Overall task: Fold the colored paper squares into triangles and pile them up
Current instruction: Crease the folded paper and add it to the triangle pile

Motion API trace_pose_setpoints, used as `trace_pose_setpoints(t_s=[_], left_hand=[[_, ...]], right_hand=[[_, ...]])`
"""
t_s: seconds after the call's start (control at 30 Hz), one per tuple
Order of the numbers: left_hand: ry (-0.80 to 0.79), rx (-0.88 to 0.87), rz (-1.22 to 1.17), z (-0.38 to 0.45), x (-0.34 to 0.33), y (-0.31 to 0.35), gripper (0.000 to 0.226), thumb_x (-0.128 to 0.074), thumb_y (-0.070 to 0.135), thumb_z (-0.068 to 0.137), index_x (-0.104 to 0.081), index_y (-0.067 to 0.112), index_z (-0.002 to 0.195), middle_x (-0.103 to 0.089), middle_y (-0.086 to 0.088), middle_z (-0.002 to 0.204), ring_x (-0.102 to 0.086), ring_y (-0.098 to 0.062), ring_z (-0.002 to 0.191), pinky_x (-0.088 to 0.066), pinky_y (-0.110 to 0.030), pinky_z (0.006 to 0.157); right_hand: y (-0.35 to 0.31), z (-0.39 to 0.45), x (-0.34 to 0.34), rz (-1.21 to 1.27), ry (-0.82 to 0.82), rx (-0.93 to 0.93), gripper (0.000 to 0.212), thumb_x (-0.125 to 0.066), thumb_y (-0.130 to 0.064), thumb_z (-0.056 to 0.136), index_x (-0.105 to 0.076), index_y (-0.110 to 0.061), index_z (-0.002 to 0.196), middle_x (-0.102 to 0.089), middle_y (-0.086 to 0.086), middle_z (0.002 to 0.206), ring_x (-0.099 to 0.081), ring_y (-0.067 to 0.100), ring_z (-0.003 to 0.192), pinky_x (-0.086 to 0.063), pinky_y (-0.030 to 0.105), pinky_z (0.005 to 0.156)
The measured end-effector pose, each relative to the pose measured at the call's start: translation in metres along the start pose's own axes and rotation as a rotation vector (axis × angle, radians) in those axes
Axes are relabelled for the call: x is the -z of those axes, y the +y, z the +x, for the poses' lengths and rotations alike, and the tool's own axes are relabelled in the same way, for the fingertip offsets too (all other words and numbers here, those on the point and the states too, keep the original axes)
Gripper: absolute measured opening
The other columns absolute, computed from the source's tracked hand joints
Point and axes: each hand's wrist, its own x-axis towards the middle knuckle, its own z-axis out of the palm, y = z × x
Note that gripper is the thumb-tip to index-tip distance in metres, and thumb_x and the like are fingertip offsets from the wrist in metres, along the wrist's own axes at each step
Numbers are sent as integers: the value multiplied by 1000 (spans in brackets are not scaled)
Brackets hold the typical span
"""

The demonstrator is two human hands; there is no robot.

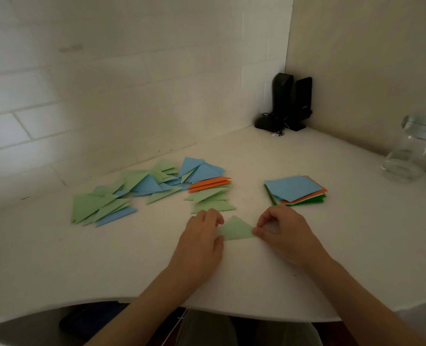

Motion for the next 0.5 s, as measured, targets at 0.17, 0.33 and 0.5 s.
trace_pose_setpoints(t_s=[0.17,0.33,0.5], left_hand=[[-83,125,68,15,-8,16,39,-62,45,85,-46,24,114,-40,3,112,-48,-16,93,-33,-23,73],[-205,216,-62,28,-4,15,46,-72,40,76,-45,30,112,-55,6,104,-56,-12,88,-43,-26,73],[-189,208,-253,27,-3,12,30,-68,27,83,-47,35,103,-60,13,88,-54,1,71,-41,-14,63]], right_hand=[[0,-2,-1,-8,11,16,27,-75,-28,75,-50,-35,68,-56,-5,88,-50,11,87,-40,27,78],[3,-2,-3,-15,32,50,30,-74,-30,76,-47,-38,67,-55,-6,89,-50,12,88,-42,30,81],[6,-3,0,-13,64,60,19,-74,-23,76,-56,-31,72,-58,-7,87,-54,9,83,-45,28,78]])
